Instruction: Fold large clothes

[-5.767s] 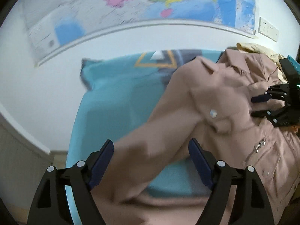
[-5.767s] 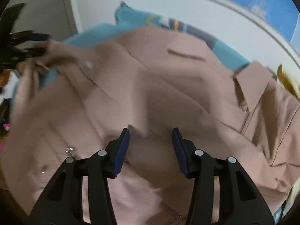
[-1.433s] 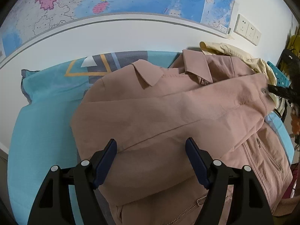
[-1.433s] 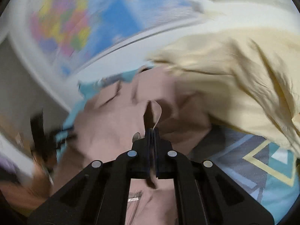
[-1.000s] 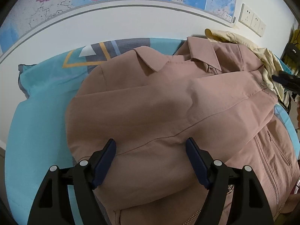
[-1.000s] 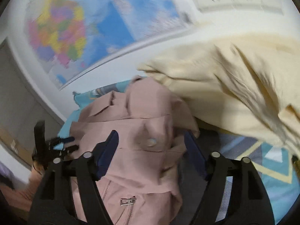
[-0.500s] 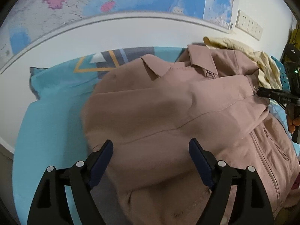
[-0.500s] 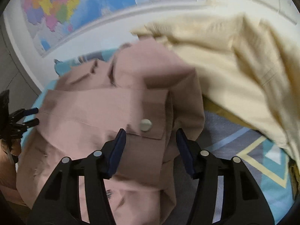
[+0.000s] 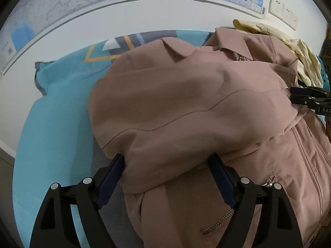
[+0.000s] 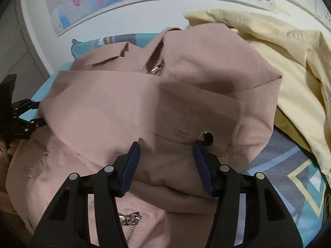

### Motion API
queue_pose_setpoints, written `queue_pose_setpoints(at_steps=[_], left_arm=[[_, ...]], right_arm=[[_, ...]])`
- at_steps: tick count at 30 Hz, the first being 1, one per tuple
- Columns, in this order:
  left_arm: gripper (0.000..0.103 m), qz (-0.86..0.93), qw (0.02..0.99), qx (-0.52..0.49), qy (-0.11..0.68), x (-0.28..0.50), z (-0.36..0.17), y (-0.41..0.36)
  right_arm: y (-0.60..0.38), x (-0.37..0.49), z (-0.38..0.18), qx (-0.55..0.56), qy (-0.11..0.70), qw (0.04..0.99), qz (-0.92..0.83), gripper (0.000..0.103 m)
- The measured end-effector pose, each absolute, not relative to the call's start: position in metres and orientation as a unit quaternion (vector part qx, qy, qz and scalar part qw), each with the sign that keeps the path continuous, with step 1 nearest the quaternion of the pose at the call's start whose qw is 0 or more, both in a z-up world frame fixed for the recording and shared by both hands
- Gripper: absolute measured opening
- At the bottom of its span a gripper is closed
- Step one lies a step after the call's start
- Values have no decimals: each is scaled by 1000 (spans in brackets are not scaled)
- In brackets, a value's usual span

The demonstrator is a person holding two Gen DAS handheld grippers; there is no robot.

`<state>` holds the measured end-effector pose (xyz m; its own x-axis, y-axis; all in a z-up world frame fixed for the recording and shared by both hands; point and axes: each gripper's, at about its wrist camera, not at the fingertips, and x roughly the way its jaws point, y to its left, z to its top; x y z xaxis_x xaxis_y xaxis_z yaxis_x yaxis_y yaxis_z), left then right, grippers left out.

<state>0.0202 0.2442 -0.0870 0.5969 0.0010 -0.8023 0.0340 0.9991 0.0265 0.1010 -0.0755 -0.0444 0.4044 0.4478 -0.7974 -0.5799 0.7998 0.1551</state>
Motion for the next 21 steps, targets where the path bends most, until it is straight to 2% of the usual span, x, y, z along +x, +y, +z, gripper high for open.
queue_pose_setpoints(at_steps=[6,9,12,13,18,21], left_arm=[[80,-4,901,-33,432,-10,-70,268],[82,-14,906,-55,420,-36,-63,275],[83,-18,903,-64,424,-55,-64,277],[83,-19,903,-63,425,-60,-66,276],[84,-22,899,-59,433,-81,-75,267],[84,-45,903,-41,425,-93,-74,251]], right_arm=[[-107,83,-19,-23,434,841,324,59],[-131,68,-12,16,432,838,334,69],[-156,52,-11,46,435,833,339,72],[-161,47,-10,52,437,832,338,75],[-179,23,-15,73,439,831,334,76],[-168,2,-16,49,432,831,348,76]])
